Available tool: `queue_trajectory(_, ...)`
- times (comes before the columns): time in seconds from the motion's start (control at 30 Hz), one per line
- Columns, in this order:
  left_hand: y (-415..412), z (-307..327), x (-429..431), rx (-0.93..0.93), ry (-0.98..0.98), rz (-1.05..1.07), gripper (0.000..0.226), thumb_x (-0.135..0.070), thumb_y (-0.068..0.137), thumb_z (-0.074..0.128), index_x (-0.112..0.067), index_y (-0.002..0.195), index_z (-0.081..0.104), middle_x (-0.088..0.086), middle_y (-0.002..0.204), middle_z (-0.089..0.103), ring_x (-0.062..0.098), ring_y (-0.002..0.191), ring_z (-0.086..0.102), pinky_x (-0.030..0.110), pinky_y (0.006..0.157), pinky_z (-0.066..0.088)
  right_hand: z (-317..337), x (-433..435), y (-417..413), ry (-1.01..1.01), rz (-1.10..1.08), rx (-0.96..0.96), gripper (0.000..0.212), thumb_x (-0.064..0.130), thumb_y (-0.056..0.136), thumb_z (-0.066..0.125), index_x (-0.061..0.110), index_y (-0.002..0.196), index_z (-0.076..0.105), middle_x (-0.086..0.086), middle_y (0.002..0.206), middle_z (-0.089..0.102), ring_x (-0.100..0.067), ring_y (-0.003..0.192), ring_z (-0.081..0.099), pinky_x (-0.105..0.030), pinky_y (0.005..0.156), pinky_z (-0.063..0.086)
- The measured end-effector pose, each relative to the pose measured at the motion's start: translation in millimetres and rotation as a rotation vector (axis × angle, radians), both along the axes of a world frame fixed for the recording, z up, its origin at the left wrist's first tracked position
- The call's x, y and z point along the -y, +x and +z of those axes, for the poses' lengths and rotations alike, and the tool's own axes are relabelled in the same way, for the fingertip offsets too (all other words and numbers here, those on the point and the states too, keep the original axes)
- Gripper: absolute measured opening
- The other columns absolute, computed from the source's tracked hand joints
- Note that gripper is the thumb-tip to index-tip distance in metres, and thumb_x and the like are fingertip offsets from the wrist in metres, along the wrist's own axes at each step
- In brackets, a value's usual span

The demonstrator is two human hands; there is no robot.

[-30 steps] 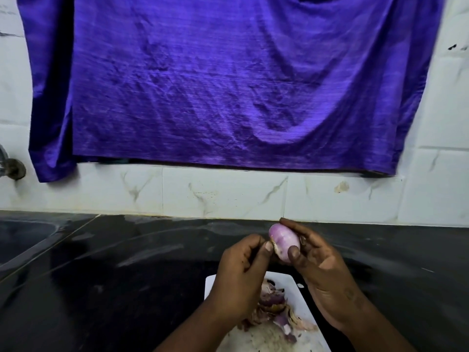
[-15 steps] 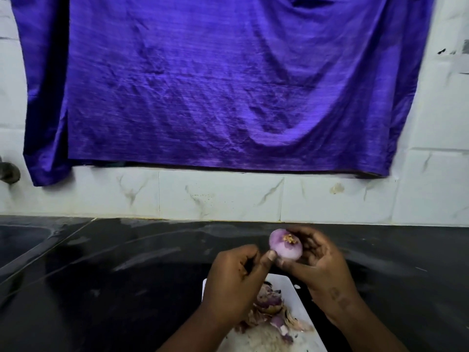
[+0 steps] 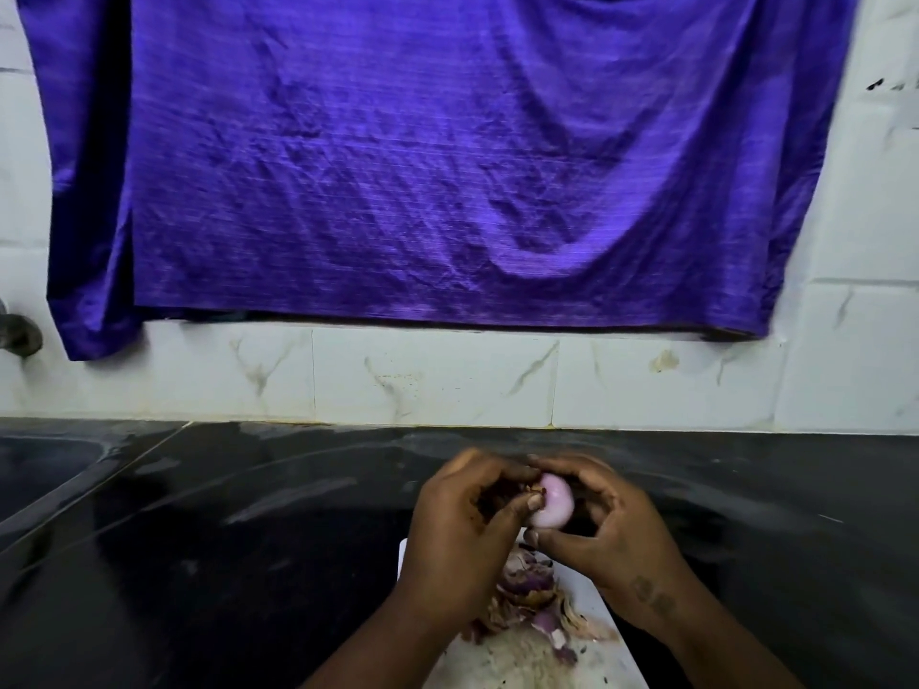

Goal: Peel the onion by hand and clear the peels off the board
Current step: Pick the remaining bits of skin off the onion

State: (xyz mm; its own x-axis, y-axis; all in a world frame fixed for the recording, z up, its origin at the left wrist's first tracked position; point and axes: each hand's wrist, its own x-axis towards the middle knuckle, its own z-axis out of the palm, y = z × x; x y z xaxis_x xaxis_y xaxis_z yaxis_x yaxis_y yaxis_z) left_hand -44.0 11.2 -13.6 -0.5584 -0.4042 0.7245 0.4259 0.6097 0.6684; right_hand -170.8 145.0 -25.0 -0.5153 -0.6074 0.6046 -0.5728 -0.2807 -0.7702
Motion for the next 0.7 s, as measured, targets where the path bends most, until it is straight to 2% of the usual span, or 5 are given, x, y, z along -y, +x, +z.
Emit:
queue_trajectory(0.07,-0.9,0.0,1.2,-0.018,-0.001,0.012,0.016,-0.011,0.085,0.078,-0.023,0.095,0.080,-0.009,0.093,0.073,0.017,0.091,0.074,0.045,0.076,0.061,0.1,0.7,0.2,-0.007,0.008,-0.031,0.063,0.014,0.068,0.090,0.036,0.124,0.071,0.007,0.126,0.069,-0.017,0.116,0.070,-0.033,0.092,0.060)
queue_trajectory(0.23,1.7,2.8,-0.9,-0.035,0.001,0.054,0.015,-0.011,0.087,0.073,-0.024,0.091,0.079,-0.011,0.090,0.075,0.014,0.089,0.074,0.035,0.075,0.060,1.3,2.8,3.5,0.016,0.048,-0.024,0.065,0.020,0.069,0.092,0.033,0.128,0.069,0.007,0.127,0.063,-0.022,0.120,0.068,-0.039,0.093,0.060)
queue_trajectory(0.47,4.1,3.0,-2.9,-0.011,0.126,-0.030,0.019,-0.002,0.097,0.069,-0.019,0.093,0.076,0.001,0.090,0.076,0.023,0.085,0.075,0.039,0.073,0.062,8.7,0.9,15.2,0.085,0.205,0.369,0.051,0.053,0.082,0.076,0.025,0.124,0.071,-0.013,0.122,0.073,-0.026,0.104,0.074,-0.036,0.079,0.059)
queue_trajectory(0.6,6.8,5.1,-6.1,0.037,0.146,-0.102,0.016,-0.015,0.105,0.061,-0.024,0.115,0.069,-0.002,0.101,0.077,0.019,0.095,0.076,0.036,0.080,0.064,12.7,2.6,17.5,0.021,0.156,0.411,0.079,0.066,0.062,0.088,0.014,0.120,0.070,-0.017,0.112,0.075,-0.023,0.086,0.072,-0.031,0.068,0.058)
queue_trajectory(0.7,8.8,3.0,-6.5,0.142,-0.087,-0.020,0.026,-0.037,0.104,0.060,-0.033,0.130,0.061,-0.015,0.114,0.071,0.008,0.106,0.070,0.031,0.086,0.060,12.6,2.6,16.9,0.011,0.153,0.400,0.089,0.069,0.059,0.089,0.015,0.126,0.066,-0.014,0.115,0.075,-0.022,0.094,0.074,-0.028,0.071,0.058)
